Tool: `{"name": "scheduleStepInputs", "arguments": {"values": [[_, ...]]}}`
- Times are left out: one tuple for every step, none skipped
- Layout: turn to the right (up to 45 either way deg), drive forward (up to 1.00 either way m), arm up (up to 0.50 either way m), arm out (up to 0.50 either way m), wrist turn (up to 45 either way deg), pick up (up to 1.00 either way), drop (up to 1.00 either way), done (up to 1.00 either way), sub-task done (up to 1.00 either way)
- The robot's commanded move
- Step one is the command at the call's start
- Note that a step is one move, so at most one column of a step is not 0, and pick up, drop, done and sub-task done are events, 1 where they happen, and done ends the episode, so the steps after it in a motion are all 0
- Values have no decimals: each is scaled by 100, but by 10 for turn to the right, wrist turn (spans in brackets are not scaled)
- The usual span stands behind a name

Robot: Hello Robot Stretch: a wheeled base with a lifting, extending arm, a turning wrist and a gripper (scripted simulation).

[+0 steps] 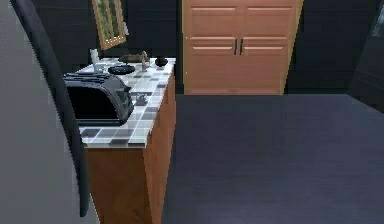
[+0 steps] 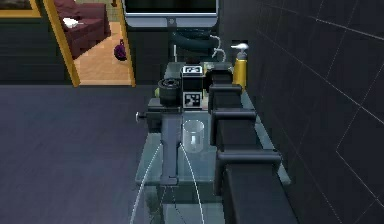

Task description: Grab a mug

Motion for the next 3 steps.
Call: {"name": "scheduleStepInputs", "arguments": {"values": [[0, 0, 0, 0, 450, 0, 0, 0, 0], [0, 0, 0, 0, 450, 0, 0, 0, 0], [0, 0, 0, 0, 450, 0, 0, 0, 0]]}}
